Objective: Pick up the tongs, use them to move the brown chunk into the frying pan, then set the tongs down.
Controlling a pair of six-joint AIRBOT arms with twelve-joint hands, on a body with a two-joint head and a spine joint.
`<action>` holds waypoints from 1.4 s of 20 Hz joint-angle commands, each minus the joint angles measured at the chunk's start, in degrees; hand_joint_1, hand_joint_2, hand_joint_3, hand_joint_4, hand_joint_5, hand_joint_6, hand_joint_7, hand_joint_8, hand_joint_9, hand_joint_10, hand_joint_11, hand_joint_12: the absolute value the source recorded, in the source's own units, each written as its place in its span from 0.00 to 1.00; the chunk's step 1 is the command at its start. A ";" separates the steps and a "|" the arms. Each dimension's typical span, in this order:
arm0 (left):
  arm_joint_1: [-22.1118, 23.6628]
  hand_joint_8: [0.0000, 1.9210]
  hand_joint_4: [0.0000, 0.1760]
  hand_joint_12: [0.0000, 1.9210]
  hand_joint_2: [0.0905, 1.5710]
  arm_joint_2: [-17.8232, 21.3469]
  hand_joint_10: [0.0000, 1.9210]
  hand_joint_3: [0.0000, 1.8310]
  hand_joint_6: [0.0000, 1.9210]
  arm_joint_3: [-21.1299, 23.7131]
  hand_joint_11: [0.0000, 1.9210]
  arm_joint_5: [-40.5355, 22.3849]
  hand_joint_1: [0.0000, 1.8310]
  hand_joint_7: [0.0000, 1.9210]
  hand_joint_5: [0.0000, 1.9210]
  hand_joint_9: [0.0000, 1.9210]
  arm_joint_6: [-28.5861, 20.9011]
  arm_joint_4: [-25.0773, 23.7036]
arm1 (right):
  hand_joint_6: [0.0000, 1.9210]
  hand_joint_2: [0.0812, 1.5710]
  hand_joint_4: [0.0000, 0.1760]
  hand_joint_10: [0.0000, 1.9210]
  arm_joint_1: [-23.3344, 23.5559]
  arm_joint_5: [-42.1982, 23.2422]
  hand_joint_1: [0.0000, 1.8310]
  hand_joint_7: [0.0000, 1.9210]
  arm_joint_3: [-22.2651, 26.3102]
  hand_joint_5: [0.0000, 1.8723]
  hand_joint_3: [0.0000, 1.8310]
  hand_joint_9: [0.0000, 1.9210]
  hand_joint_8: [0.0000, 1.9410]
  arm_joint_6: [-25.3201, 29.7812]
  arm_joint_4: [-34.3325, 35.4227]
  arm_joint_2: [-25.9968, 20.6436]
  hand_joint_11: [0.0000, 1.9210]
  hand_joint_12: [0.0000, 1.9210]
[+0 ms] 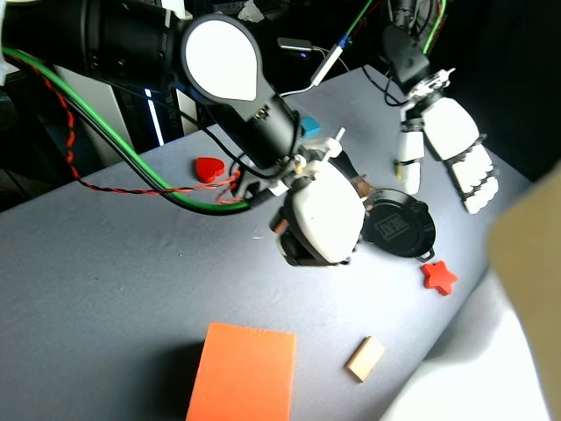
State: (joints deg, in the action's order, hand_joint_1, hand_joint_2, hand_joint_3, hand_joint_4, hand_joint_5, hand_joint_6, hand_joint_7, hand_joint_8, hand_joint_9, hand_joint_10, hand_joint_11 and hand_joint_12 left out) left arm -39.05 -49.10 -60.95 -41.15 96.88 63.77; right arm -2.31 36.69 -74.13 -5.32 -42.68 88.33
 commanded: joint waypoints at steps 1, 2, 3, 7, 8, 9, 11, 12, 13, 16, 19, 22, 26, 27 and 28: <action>-0.24 0.00 0.00 0.07 0.81 0.37 0.00 0.00 0.00 -0.84 0.00 -4.71 0.02 0.03 0.04 0.01 -0.56 -1.86 | 1.00 0.88 1.00 1.00 0.58 -4.29 0.53 0.81 -0.86 0.72 0.00 0.85 1.00 -0.28 -2.03 0.22 0.84 1.00; -0.62 0.00 0.00 0.06 0.81 0.37 0.00 0.00 0.00 -1.57 0.00 -4.71 0.02 0.03 0.03 0.00 -1.05 -1.82 | 1.00 0.88 1.00 1.00 0.27 -4.77 0.53 0.80 -2.80 0.72 0.00 0.85 1.00 -0.67 -2.02 1.36 0.85 1.00; -1.09 0.00 0.00 0.09 0.80 0.37 0.00 0.00 0.00 -2.36 0.00 -4.71 0.04 0.04 0.04 0.02 -1.56 -1.82 | 1.00 0.87 1.00 1.00 -0.08 -5.34 0.54 0.80 -4.96 0.72 0.00 0.84 1.00 -0.85 -2.00 2.59 0.85 1.00; -1.97 0.00 0.00 0.05 0.80 0.43 0.00 0.00 0.00 -3.78 0.00 -4.71 0.02 0.03 0.04 0.01 -2.03 -1.83 | 1.00 0.88 1.00 1.00 -1.13 -7.15 0.52 0.81 -9.44 0.71 0.00 0.84 1.00 -1.24 -1.99 5.17 0.84 1.00; -2.25 0.00 0.00 0.05 0.80 0.47 0.00 0.00 0.00 -3.91 0.00 -4.73 0.02 0.03 0.04 0.01 -2.46 -1.83 | 1.00 0.88 1.00 1.00 -1.45 -7.24 0.52 0.81 -10.17 0.71 0.00 0.84 1.00 -1.23 -1.99 5.58 0.84 1.00; -2.46 0.00 0.00 0.06 0.80 0.47 0.00 0.00 0.00 -4.10 0.00 -4.83 0.03 0.03 0.04 0.01 -2.93 -1.83 | 1.00 0.88 1.00 1.00 -1.74 -7.25 0.52 0.80 -10.66 0.71 0.00 0.84 1.00 -1.25 -1.98 5.94 0.83 1.00; -2.86 0.00 0.00 0.10 0.80 0.46 0.00 0.00 0.00 -4.61 0.00 -5.25 0.04 0.05 0.05 0.03 -3.26 -1.85 | 1.00 0.87 1.00 1.00 -2.64 -7.80 0.53 0.80 -11.92 0.70 0.00 0.83 1.00 -1.43 -1.98 6.82 0.82 1.00; -3.00 0.00 0.00 0.10 0.80 0.46 0.00 0.00 0.00 -4.78 0.00 -5.25 0.03 0.05 0.05 0.03 -3.26 -1.85 | 1.00 0.86 1.00 1.00 -3.03 -8.30 0.52 0.79 -12.34 0.70 0.00 0.83 1.00 -1.60 -1.98 7.15 0.82 1.00; -3.00 0.00 0.00 0.09 0.80 0.46 0.00 0.00 0.00 -4.87 0.00 -5.25 0.03 0.04 0.05 0.02 -3.26 -1.85 | 1.00 0.86 1.00 1.00 -3.25 -8.59 0.52 0.79 -12.63 0.70 0.00 0.82 1.00 -1.94 -1.98 7.44 0.81 1.00; -3.01 0.00 0.00 0.10 0.80 0.49 0.00 0.00 0.00 -4.76 0.00 -5.02 0.03 0.05 0.04 0.02 -3.26 -1.85 | 0.98 0.85 1.00 1.00 -3.53 -9.49 0.52 0.74 -13.59 0.66 0.00 0.78 1.00 -2.68 -1.98 8.52 0.75 1.00; -3.00 0.00 0.01 0.10 0.80 0.48 0.00 0.00 0.00 -4.45 0.00 -4.77 0.03 0.04 0.04 0.02 -3.26 -1.85 | 0.96 0.85 1.00 1.00 -3.37 -10.39 0.50 0.73 -14.51 0.64 0.00 0.77 1.00 -3.23 -1.98 9.47 0.73 1.00; -2.95 0.00 0.01 0.07 0.81 0.48 0.00 0.00 0.00 -4.34 0.00 -4.72 0.02 0.03 0.03 0.01 -3.26 -1.86 | 0.93 0.84 1.00 1.00 -3.56 -10.53 0.47 0.72 -14.85 0.61 0.00 0.75 0.97 -3.77 -1.99 10.06 0.71 1.00; -2.84 0.00 0.00 0.07 0.81 0.48 0.00 0.00 0.00 -4.40 0.00 -4.71 0.03 0.04 0.04 0.02 -3.25 -1.89 | 0.88 0.85 0.00 1.00 -3.92 -10.67 0.43 0.67 -14.87 0.56 0.00 0.71 0.95 -4.04 -2.58 10.31 0.66 1.00; -2.81 0.00 0.00 0.07 0.80 0.48 0.00 0.00 0.00 -4.37 0.00 -4.70 0.05 0.04 0.04 0.02 -3.25 -1.89 | 0.87 0.85 0.00 1.00 -3.99 -10.79 0.42 0.66 -14.87 0.55 0.00 0.69 0.91 -4.04 -3.04 10.32 0.63 1.00; -2.80 0.00 0.00 0.09 0.80 0.47 0.00 0.00 0.00 -4.34 0.00 -4.52 0.06 0.05 0.04 0.02 -3.25 -1.89 | 0.86 0.85 0.00 1.00 -4.04 -10.88 0.42 0.66 -14.87 0.54 0.00 0.67 0.90 -4.04 -3.33 10.33 0.62 1.00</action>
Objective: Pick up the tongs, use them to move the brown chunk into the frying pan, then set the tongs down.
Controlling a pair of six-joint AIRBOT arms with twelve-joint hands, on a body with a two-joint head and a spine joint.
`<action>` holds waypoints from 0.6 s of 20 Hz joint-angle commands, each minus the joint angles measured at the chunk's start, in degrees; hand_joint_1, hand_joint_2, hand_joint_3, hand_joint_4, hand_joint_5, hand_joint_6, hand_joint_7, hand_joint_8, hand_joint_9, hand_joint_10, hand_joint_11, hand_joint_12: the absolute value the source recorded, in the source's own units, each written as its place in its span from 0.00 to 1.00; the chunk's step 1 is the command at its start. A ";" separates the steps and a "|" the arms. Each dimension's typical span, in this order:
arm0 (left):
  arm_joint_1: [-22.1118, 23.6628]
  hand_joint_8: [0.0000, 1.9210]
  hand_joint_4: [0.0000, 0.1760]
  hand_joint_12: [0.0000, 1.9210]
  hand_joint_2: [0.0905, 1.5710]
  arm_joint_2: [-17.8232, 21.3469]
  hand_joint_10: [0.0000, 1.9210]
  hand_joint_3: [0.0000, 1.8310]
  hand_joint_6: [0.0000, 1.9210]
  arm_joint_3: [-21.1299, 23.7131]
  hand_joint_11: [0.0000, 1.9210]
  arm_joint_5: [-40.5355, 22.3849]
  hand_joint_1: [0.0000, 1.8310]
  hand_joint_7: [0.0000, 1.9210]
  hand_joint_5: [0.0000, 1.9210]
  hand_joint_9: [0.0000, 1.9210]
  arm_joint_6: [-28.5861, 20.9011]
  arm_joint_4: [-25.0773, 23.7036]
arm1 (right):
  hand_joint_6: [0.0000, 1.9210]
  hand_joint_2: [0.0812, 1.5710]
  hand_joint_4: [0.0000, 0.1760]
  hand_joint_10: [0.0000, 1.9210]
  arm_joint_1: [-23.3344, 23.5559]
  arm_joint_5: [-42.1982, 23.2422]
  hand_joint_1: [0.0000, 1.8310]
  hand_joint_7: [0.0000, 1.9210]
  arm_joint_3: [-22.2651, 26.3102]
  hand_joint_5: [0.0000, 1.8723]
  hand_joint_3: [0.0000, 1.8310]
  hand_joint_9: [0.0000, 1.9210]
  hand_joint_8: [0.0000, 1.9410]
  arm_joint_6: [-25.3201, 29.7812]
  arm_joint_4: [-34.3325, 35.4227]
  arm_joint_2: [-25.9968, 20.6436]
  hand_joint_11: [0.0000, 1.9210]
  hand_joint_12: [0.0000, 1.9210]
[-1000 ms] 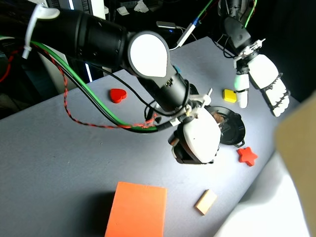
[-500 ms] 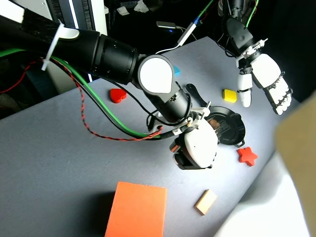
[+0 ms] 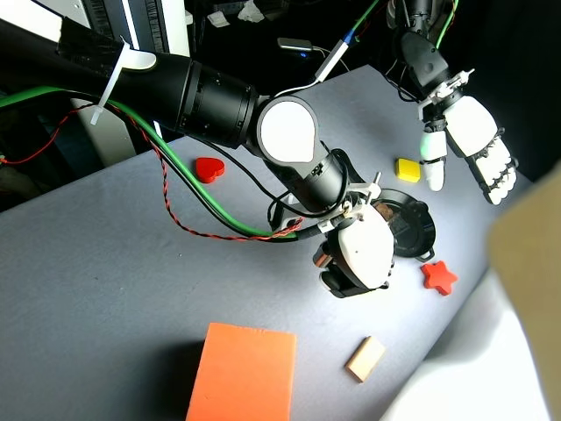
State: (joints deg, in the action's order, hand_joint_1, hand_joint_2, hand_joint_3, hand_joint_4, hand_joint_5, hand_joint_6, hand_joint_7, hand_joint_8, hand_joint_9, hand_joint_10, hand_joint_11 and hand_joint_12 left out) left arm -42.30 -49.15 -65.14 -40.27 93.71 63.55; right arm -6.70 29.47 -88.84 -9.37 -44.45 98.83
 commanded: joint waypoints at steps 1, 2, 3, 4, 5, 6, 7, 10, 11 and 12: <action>0.46 0.00 0.00 0.10 0.80 0.51 0.00 0.00 0.00 -0.09 0.00 -5.14 0.05 0.05 0.04 0.02 -0.08 -1.68 | 0.81 0.84 0.00 0.98 0.35 -3.67 0.44 0.65 -0.16 0.55 0.00 0.66 0.86 0.00 -1.67 -0.17 0.60 1.00; 0.44 0.00 0.00 0.08 0.80 0.51 0.00 0.00 0.00 -0.01 0.00 -5.09 0.04 0.05 0.04 0.02 -0.08 -1.68 | 0.76 0.85 0.00 0.98 0.28 -3.66 0.43 0.64 -0.16 0.54 0.00 0.65 0.84 0.00 -1.68 -0.19 0.58 1.00; 0.44 0.00 0.00 0.08 0.81 0.51 0.00 0.00 0.00 0.05 0.00 -5.09 0.03 0.04 0.03 0.02 -0.08 -1.68 | 0.73 0.86 0.00 0.97 0.21 -3.65 0.41 0.65 -0.15 0.55 0.00 0.65 0.81 0.00 -1.68 -0.20 0.59 1.00; 0.44 0.00 0.00 0.08 0.81 0.51 0.00 0.00 0.00 0.08 0.00 -5.08 0.03 0.04 0.03 0.02 -0.08 -1.68 | 0.71 0.86 0.00 0.95 0.14 -3.65 0.40 0.65 -0.15 0.55 0.00 0.66 0.79 0.00 -1.68 -0.20 0.59 1.00; 0.44 0.00 0.00 0.08 0.81 0.50 0.00 0.00 0.00 0.09 0.00 -5.08 0.04 0.04 0.04 0.02 -0.08 -1.67 | 0.72 0.86 0.00 0.94 0.09 -3.65 0.40 0.65 -0.15 0.56 0.00 0.66 0.78 0.00 -1.68 -0.20 0.59 1.00; 0.44 0.00 0.00 0.06 0.81 0.50 0.00 0.00 0.00 0.10 0.00 -5.05 0.04 0.03 0.03 0.02 -0.08 -1.67 | 0.74 0.86 0.00 0.94 0.08 -3.65 0.41 0.66 -0.15 0.56 0.00 0.66 0.77 0.00 -1.68 -0.20 0.59 1.00; 0.44 0.00 0.00 0.05 0.81 0.50 0.00 0.00 0.00 0.09 0.00 -5.02 0.03 0.04 0.03 0.02 -0.08 -1.66 | 0.75 0.86 0.00 0.95 0.09 -3.65 0.41 0.65 -0.15 0.55 0.00 0.66 0.80 0.00 -1.68 -0.21 0.58 1.00; 0.44 0.00 0.00 0.09 0.81 0.49 0.00 0.00 0.00 0.05 0.00 -5.02 0.02 0.04 0.05 0.02 -0.08 -1.66 | 0.75 0.86 0.00 0.94 0.22 -3.85 0.41 0.66 -0.15 0.55 0.00 0.67 0.79 -0.01 -1.68 -0.24 0.59 1.00; 0.44 0.00 0.00 0.09 0.81 0.49 0.00 0.00 0.00 0.06 0.00 -5.02 0.02 0.04 0.04 0.02 -0.08 -1.66 | 0.72 0.85 0.00 0.94 0.21 -3.94 0.42 0.66 -0.15 0.55 0.00 0.67 0.78 -0.12 -1.68 -0.25 0.59 1.00; 0.45 0.00 0.00 0.09 0.81 0.49 0.00 0.00 0.00 0.06 0.00 -5.02 0.02 0.04 0.04 0.02 -0.08 -1.66 | 0.72 0.85 0.00 0.94 0.19 -3.98 0.42 0.66 -0.15 0.55 0.00 0.67 0.78 -0.32 -1.68 -0.25 0.59 1.00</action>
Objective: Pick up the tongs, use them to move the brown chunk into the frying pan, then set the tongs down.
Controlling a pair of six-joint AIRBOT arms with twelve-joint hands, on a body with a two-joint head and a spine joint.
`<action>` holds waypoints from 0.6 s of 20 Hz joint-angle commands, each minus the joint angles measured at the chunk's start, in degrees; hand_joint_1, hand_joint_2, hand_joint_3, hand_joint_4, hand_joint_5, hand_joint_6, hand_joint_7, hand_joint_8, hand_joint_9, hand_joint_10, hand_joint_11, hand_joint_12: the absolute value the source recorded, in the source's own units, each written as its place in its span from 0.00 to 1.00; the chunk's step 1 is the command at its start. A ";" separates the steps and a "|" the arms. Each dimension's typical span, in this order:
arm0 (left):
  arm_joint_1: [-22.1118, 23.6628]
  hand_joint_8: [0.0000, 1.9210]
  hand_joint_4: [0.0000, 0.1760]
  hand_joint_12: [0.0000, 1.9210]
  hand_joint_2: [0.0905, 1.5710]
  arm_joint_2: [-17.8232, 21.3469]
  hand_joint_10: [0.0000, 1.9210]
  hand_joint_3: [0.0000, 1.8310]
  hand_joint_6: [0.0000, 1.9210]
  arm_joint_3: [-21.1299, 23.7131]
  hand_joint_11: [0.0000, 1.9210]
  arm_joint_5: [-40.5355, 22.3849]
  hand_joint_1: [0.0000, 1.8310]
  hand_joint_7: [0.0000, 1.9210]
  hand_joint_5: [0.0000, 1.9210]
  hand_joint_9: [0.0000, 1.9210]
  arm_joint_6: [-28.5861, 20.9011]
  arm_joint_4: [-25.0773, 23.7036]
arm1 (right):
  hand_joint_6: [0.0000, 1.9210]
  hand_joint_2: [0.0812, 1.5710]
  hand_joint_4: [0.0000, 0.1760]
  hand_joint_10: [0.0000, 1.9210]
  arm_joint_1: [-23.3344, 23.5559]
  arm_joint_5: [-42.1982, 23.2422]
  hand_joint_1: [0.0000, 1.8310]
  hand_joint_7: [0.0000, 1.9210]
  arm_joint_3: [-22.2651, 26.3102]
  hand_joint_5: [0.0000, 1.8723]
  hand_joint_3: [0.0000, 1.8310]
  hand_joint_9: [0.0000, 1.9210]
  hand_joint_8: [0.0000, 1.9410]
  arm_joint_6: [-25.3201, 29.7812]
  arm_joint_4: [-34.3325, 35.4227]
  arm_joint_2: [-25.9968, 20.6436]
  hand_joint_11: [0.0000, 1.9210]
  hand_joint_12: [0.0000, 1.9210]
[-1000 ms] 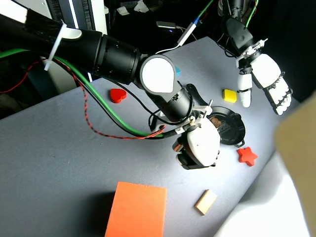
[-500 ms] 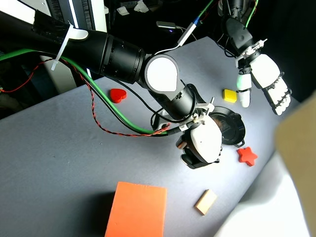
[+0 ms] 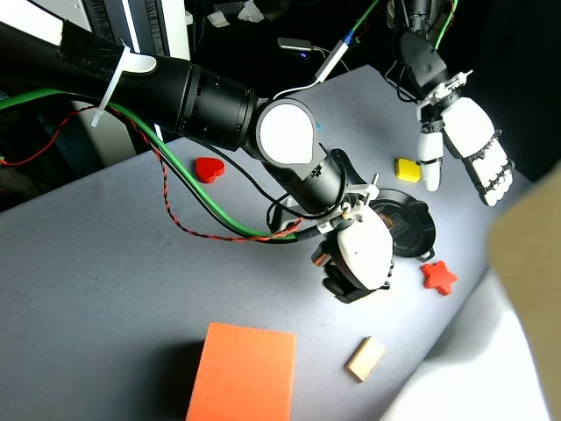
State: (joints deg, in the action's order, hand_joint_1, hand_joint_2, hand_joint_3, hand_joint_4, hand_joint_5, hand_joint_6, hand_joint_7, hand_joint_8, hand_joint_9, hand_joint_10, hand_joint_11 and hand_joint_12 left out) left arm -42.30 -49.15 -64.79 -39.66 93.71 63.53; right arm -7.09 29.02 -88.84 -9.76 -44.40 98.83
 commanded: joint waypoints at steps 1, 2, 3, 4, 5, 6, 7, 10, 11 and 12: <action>0.47 0.00 0.00 0.07 0.81 0.48 0.00 0.00 0.00 -0.28 0.00 -5.63 0.01 0.03 0.04 0.01 -0.08 -1.64 | 0.71 0.86 0.00 0.94 0.58 -3.56 0.41 0.66 -0.15 0.54 0.00 0.67 0.77 0.03 -1.73 -0.25 0.59 1.00; 0.47 0.00 0.00 0.06 0.81 0.48 0.00 0.00 0.00 -0.28 0.00 -5.63 0.02 0.03 0.04 0.01 -0.08 -1.64 | 0.70 0.86 0.00 0.94 0.61 -3.56 0.40 0.65 -0.15 0.54 0.00 0.66 0.77 0.03 -1.73 -0.25 0.59 1.00; 0.47 0.00 0.00 0.06 0.81 0.48 0.00 0.00 0.00 -0.28 0.00 -5.63 0.02 0.03 0.04 0.01 -0.08 -1.64 | 0.61 0.87 0.00 0.91 0.68 -3.56 0.39 0.66 -0.15 0.55 0.00 0.67 0.69 0.03 -1.73 -0.25 0.58 1.00; 0.47 0.00 0.00 0.04 0.81 0.48 0.00 0.00 0.00 -0.28 0.00 -5.63 0.02 0.03 0.03 0.01 -0.08 -1.64 | 0.54 0.87 0.00 0.90 0.74 -3.56 0.39 0.67 -0.15 0.56 0.00 0.66 0.65 0.03 -1.73 -0.25 0.57 1.00; 0.47 0.00 0.00 0.05 0.81 0.48 0.00 0.00 0.00 -0.28 0.00 -5.63 0.02 0.04 0.03 0.01 -0.08 -1.64 | 0.44 0.86 0.00 0.87 0.83 -3.56 0.38 0.67 -0.15 0.55 0.00 0.66 0.60 0.02 -1.72 -0.25 0.55 1.00; 0.47 0.00 0.00 0.08 0.81 0.48 0.00 0.00 0.00 -0.28 0.00 -5.63 0.03 0.04 0.04 0.02 -0.08 -1.64 | 0.36 0.85 0.00 0.84 0.90 -3.56 0.40 0.67 -0.14 0.57 0.00 0.65 0.56 0.02 -1.72 -0.25 0.53 0.98; 0.48 0.00 0.00 0.07 0.81 0.48 0.00 0.00 0.00 -0.28 0.00 -5.63 0.02 0.04 0.05 0.02 -0.08 -1.64 | 0.32 0.83 0.00 0.79 0.97 -3.56 0.41 0.67 -0.14 0.58 0.00 0.64 0.50 0.02 -1.72 -0.24 0.51 0.95; 0.50 0.00 0.00 0.10 0.81 0.48 0.00 0.00 0.00 -0.25 0.00 -5.63 0.02 0.04 0.04 0.02 -0.08 -1.64 | 0.29 0.83 0.00 0.72 1.15 -3.56 0.41 0.68 -0.14 0.60 0.00 0.64 0.46 0.02 -1.72 -0.23 0.49 0.89; 0.50 0.00 0.00 0.08 0.81 0.48 0.00 0.00 0.00 -0.25 0.00 -5.63 0.02 0.04 0.03 0.02 -0.08 -1.64 | 0.28 0.83 0.00 0.71 1.24 -3.54 0.41 0.68 -0.13 0.60 0.00 0.65 0.46 0.02 -1.72 -0.23 0.49 0.88; 0.50 0.00 0.00 0.07 0.81 0.48 0.00 0.00 0.00 -0.24 0.00 -5.63 0.02 0.04 0.03 0.02 -0.08 -1.64 | 0.28 0.83 0.00 0.70 1.32 -3.52 0.41 0.68 -0.13 0.61 0.00 0.65 0.45 0.02 -1.72 -0.24 0.49 0.88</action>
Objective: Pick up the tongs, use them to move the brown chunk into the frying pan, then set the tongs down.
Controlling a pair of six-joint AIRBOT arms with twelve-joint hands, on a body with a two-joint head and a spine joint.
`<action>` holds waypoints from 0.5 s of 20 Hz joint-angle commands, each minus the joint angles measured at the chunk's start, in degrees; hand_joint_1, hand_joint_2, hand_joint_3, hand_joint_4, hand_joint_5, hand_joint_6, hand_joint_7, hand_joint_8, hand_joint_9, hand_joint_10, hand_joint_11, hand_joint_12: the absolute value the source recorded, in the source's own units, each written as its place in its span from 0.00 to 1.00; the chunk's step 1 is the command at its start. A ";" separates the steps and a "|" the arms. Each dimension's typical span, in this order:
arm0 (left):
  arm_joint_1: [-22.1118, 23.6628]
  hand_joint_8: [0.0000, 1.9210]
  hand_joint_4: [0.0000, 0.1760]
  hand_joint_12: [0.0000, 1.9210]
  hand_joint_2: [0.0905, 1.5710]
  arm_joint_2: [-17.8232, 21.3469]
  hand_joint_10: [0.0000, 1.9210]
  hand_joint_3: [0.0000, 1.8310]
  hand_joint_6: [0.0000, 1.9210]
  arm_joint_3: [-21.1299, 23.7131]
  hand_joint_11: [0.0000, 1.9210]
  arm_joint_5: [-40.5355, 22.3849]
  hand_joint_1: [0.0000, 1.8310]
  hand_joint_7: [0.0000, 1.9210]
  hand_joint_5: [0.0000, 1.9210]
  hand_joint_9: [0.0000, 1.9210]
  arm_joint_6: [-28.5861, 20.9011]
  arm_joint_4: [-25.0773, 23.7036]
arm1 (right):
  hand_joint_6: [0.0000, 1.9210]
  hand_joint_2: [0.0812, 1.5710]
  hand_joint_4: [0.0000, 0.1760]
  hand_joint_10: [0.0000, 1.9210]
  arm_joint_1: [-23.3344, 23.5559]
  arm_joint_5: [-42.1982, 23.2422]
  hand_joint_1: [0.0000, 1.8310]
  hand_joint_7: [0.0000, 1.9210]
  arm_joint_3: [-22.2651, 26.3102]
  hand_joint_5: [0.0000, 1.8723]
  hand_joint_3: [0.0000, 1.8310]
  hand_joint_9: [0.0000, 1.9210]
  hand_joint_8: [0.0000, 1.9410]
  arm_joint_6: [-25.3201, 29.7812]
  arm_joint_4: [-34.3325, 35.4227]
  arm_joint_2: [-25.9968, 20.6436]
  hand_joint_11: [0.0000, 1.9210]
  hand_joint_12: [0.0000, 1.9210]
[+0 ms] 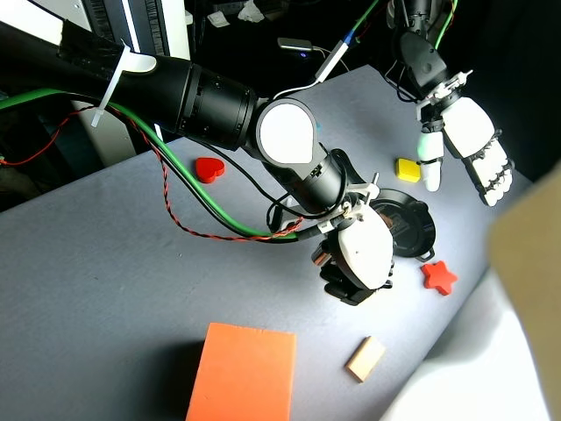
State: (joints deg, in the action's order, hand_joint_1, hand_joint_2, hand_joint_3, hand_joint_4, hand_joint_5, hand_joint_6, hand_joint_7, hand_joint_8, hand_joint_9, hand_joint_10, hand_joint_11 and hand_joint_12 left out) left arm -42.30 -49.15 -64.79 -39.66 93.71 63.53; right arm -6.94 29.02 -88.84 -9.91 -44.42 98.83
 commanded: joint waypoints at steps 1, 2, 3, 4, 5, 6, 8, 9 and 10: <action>0.51 0.00 0.00 0.07 0.81 0.48 0.00 0.00 0.00 -0.23 0.00 -5.63 0.01 0.04 0.03 0.02 -0.08 -1.64 | 0.27 0.83 0.00 0.70 1.25 -3.52 0.41 0.68 -0.13 0.61 0.00 0.64 0.45 0.17 -1.69 -0.24 0.49 0.88; 0.54 0.00 0.00 0.07 0.81 0.48 0.00 0.00 0.00 -0.23 0.00 -5.63 0.01 0.04 0.04 0.02 -0.08 -1.65 | 0.27 0.83 0.00 0.70 1.38 -3.52 0.41 0.68 -0.13 0.61 0.00 0.64 0.46 0.17 -1.69 -0.24 0.48 0.88; 0.55 0.00 0.00 0.07 0.81 0.47 0.00 0.00 0.00 -0.22 0.00 -5.63 0.01 0.04 0.04 0.02 -0.08 -1.65 | 0.27 0.82 0.00 0.70 1.44 -3.52 0.41 0.69 -0.13 0.61 0.00 0.64 0.45 0.17 -1.69 -0.24 0.49 0.87; 0.56 0.00 0.00 0.06 0.81 0.47 0.00 0.00 0.00 -0.22 0.00 -5.63 0.01 0.04 0.04 0.01 -0.08 -1.65 | 0.27 0.83 0.00 0.70 1.49 -3.52 0.41 0.68 -0.12 0.61 0.00 0.64 0.45 0.17 -1.69 -0.24 0.49 0.87; 0.56 0.00 0.00 0.07 0.81 0.47 0.00 0.00 0.00 -0.22 0.00 -5.63 0.01 0.04 0.04 0.02 -0.08 -1.65 | 0.26 0.84 0.00 0.69 1.50 -3.44 0.40 0.68 -0.10 0.61 0.00 0.63 0.45 0.17 -1.69 -0.24 0.48 0.87; 0.56 0.00 0.00 0.07 0.81 0.47 0.00 0.00 0.00 -0.22 0.00 -5.63 0.02 0.04 0.04 0.02 -0.07 -1.65 | 0.25 0.84 0.00 0.68 1.50 -3.27 0.40 0.68 -0.07 0.60 0.00 0.63 0.43 0.17 -1.69 -0.24 0.47 0.86; 0.58 0.00 0.00 0.06 0.81 0.46 0.00 0.00 0.00 -0.18 0.00 -5.63 0.02 0.04 0.04 0.02 -0.04 -1.65 | 0.21 0.84 0.00 0.64 1.43 -3.17 0.39 0.68 0.03 0.60 0.00 0.62 0.37 0.05 -1.69 -0.29 0.46 0.85; 0.61 0.00 0.00 0.07 0.81 0.45 0.00 0.00 0.00 -0.13 0.00 -5.63 0.03 0.04 0.04 0.02 0.00 -1.65 | 0.54 0.77 0.00 0.64 1.42 -3.17 0.54 0.67 0.05 0.49 0.00 0.61 0.36 -0.09 -1.69 -0.31 0.46 0.86; 0.62 0.00 0.00 0.07 0.81 0.45 0.00 0.00 0.00 -0.12 0.00 -5.63 0.03 0.04 0.04 0.02 0.02 -1.65 | 0.54 0.77 0.00 0.64 1.42 -3.17 0.54 0.67 0.06 0.49 0.00 0.61 0.36 -0.14 -1.69 -0.31 0.46 0.86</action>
State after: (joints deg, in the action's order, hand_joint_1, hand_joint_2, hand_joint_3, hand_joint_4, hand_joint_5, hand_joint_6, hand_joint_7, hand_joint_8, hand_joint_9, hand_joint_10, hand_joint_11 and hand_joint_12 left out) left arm -42.19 -49.15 -64.79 -39.62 93.73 63.51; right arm -6.46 28.99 -88.84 -10.17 -44.38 98.83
